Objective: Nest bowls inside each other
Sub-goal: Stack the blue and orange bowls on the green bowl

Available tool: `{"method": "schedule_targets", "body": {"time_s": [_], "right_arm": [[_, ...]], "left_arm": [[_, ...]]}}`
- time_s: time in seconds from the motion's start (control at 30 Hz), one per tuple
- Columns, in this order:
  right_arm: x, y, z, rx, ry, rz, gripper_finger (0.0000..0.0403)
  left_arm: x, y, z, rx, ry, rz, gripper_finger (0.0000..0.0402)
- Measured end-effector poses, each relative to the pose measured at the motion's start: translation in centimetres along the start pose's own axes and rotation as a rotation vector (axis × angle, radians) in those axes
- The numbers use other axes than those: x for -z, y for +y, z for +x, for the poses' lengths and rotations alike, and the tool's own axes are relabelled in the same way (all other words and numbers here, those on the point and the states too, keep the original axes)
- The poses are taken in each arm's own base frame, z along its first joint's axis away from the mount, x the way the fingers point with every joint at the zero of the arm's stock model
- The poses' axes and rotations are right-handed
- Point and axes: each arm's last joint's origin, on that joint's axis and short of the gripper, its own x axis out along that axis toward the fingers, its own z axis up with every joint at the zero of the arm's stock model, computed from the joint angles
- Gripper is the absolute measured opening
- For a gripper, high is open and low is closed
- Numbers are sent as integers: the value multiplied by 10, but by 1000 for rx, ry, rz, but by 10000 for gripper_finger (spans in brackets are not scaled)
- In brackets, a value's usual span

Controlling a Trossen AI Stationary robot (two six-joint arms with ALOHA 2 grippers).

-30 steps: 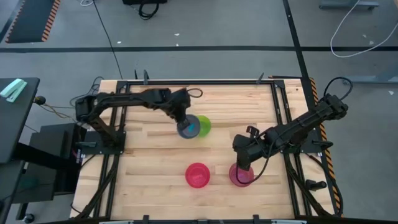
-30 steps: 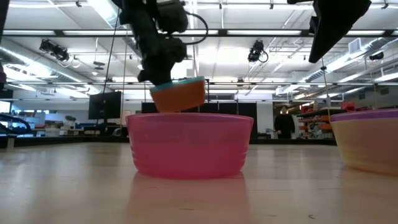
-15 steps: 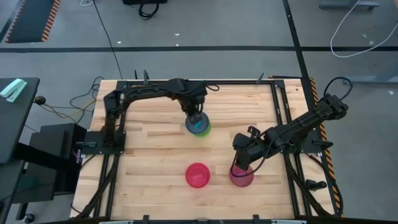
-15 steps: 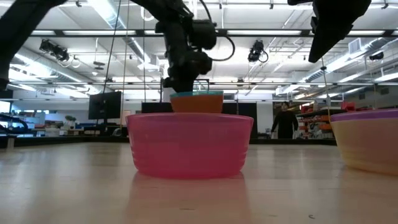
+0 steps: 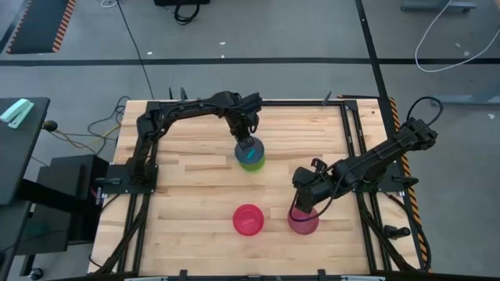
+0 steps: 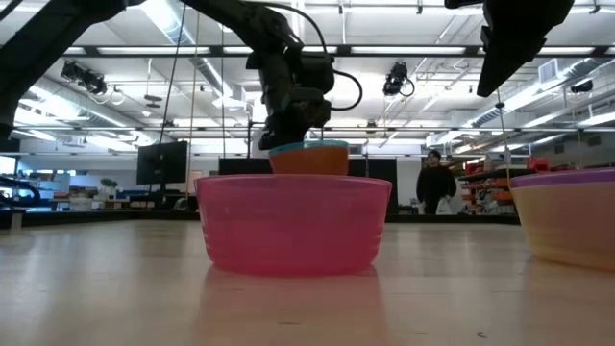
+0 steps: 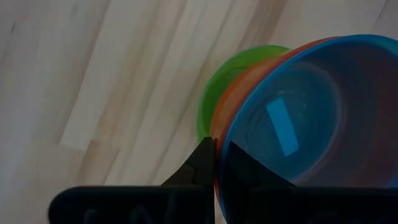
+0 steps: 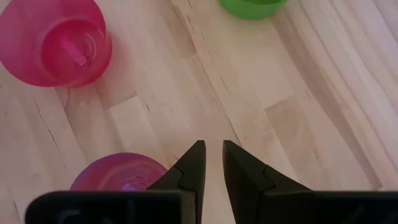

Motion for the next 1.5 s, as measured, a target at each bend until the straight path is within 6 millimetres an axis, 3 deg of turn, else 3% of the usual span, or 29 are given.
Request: {"method": "schedule_targets", "body": {"time_s": [0.67,1.17,1.5], "right_arm": [[0,0,0,14,-14,-2,64],[0,0,0,16,-17,-4,64],[0,0,0,16,-17,-4,64]], "left_arm": [[-4,6,43,52,64,16,12],[-2,12,52,36,107,-16,12],[-2,10,52,96,109,-35,92]]}}
